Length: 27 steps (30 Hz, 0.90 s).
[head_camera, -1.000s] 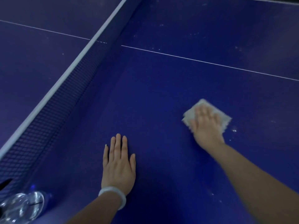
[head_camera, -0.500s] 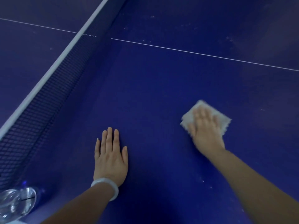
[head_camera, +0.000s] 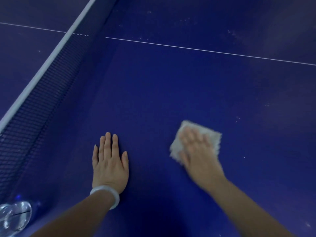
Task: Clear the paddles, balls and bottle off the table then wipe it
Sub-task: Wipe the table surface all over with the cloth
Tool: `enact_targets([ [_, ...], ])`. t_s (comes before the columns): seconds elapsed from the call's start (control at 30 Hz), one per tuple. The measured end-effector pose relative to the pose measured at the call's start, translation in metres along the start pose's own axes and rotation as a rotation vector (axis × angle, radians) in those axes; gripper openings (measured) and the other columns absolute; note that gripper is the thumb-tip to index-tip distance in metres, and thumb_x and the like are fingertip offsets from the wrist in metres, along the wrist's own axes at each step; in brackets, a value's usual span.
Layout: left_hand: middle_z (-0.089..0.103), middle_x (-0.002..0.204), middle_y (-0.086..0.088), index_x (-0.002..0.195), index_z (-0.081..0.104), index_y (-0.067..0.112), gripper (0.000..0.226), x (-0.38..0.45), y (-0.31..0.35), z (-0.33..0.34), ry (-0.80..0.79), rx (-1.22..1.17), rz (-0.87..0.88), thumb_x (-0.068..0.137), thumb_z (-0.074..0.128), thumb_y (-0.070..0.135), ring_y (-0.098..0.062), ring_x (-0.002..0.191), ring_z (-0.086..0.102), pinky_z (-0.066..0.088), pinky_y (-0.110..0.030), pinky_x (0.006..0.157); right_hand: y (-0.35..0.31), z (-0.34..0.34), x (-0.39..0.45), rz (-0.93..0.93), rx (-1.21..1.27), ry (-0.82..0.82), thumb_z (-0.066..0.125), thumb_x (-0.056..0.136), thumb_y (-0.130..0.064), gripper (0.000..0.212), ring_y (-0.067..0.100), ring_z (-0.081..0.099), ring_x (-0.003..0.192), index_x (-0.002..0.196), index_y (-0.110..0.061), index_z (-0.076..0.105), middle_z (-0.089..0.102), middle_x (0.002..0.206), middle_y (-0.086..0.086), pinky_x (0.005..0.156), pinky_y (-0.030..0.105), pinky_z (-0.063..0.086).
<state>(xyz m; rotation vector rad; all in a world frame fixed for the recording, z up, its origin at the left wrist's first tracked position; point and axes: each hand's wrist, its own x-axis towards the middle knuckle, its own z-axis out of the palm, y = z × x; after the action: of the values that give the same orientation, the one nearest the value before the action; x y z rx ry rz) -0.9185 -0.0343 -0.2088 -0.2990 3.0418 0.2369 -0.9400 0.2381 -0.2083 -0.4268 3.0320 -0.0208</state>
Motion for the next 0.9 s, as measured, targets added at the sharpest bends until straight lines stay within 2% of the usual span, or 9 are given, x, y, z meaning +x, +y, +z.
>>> enact_targets([
  [0.1, -0.004, 0.164, -0.003, 0.156, 0.001, 0.014, 0.068, 0.001, -0.001, 0.001, 0.008, 0.003, 0.006, 0.096, 0.003, 0.047, -0.015, 0.15, -0.011, -0.004, -0.039, 0.123, 0.036, -0.011, 0.036, 0.499, 0.11, -0.045, 0.009, 0.102, -0.044, 0.062, 0.024, -0.005, 0.151, 0.157, -0.016, 0.002, -0.001, 0.165, 0.005, 0.122, 0.048, 0.0],
  [0.17, -0.003, 0.164, -0.003, 0.156, 0.002, 0.015, 0.068, 0.001, -0.001, 0.002, 0.011, 0.003, 0.009, 0.097, 0.005, 0.047, -0.016, 0.15, -0.009, -0.003, -0.04, 0.123, 0.013, -0.013, 0.047, 0.631, 0.173, -0.015, 0.012, 0.102, -0.043, 0.063, 0.027, -0.006, 0.151, 0.156, -0.015, -0.001, -0.004, 0.164, 0.008, 0.122, 0.05, 0.0],
  [0.23, -0.002, 0.164, -0.003, 0.156, 0.004, 0.014, 0.067, 0.001, -0.002, 0.003, 0.016, 0.001, 0.01, 0.097, 0.007, 0.047, -0.016, 0.151, -0.008, -0.002, -0.04, 0.123, -0.034, -0.008, 0.042, 0.55, 0.151, 0.05, 0.015, 0.103, -0.04, 0.062, 0.03, 0.0, 0.151, 0.157, -0.012, 0.004, 0.003, 0.164, 0.011, 0.121, 0.053, 0.003],
  [0.33, -0.003, 0.164, -0.003, 0.156, 0.004, 0.014, 0.066, 0.001, -0.003, 0.004, 0.016, -0.005, 0.02, 0.098, 0.008, 0.045, -0.016, 0.15, -0.008, -0.003, -0.04, 0.123, -0.105, 0.001, 0.003, 0.171, 0.115, 0.048, 0.016, 0.103, -0.039, 0.06, 0.03, 0.0, 0.151, 0.156, -0.012, 0.011, 0.006, 0.164, 0.011, 0.121, 0.053, 0.007],
  [0.43, -0.005, 0.164, -0.003, 0.156, 0.002, 0.014, 0.068, 0.0, -0.004, 0.005, 0.015, -0.007, 0.028, 0.097, 0.004, 0.047, -0.016, 0.15, -0.01, -0.003, -0.041, 0.123, -0.1, 0.005, -0.03, -0.052, 0.109, -0.02, 0.017, 0.102, -0.039, 0.061, 0.027, 0.002, 0.152, 0.156, -0.012, 0.014, 0.01, 0.164, 0.008, 0.12, 0.053, 0.013],
  [0.53, -0.004, 0.164, -0.005, 0.156, 0.003, 0.013, 0.066, -0.001, -0.004, 0.004, 0.009, -0.019, 0.027, 0.098, 0.007, 0.045, -0.019, 0.151, -0.008, -0.001, -0.043, 0.123, -0.038, 0.007, -0.041, 0.227, 0.052, 0.022, 0.009, 0.102, -0.038, 0.06, 0.029, 0.011, 0.151, 0.155, -0.011, 0.017, 0.018, 0.162, 0.01, 0.121, 0.052, 0.013],
  [0.67, -0.003, 0.164, -0.008, 0.156, 0.001, 0.011, 0.064, -0.002, -0.004, 0.003, 0.009, -0.029, 0.031, 0.101, 0.013, 0.042, -0.022, 0.151, -0.007, -0.001, -0.044, 0.123, -0.006, -0.001, -0.056, 0.795, 0.225, 0.015, 0.006, 0.1, -0.047, 0.065, 0.022, -0.008, 0.151, 0.157, -0.016, 0.003, -0.004, 0.164, 0.004, 0.122, 0.049, -0.001],
  [0.8, -0.001, 0.164, -0.01, 0.156, 0.003, 0.01, 0.064, -0.004, -0.005, 0.001, 0.014, -0.037, 0.053, 0.102, 0.016, 0.041, -0.024, 0.151, -0.004, 0.0, -0.045, 0.123, -0.094, 0.003, -0.058, 0.641, 0.14, 0.042, 0.009, 0.103, -0.042, 0.06, 0.027, -0.002, 0.151, 0.156, -0.014, 0.003, 0.0, 0.163, 0.007, 0.122, 0.049, -0.002],
  [0.9, 0.0, 0.164, -0.007, 0.156, 0.008, 0.012, 0.062, -0.002, -0.011, -0.003, 0.001, -0.119, 0.08, 0.103, 0.024, 0.039, -0.021, 0.151, -0.006, -0.004, -0.042, 0.123, -0.121, 0.007, -0.06, 0.49, 0.118, -0.03, 0.0, 0.1, -0.044, 0.061, 0.023, -0.018, 0.149, 0.155, -0.019, -0.01, -0.015, 0.163, 0.003, 0.122, 0.046, -0.009],
])
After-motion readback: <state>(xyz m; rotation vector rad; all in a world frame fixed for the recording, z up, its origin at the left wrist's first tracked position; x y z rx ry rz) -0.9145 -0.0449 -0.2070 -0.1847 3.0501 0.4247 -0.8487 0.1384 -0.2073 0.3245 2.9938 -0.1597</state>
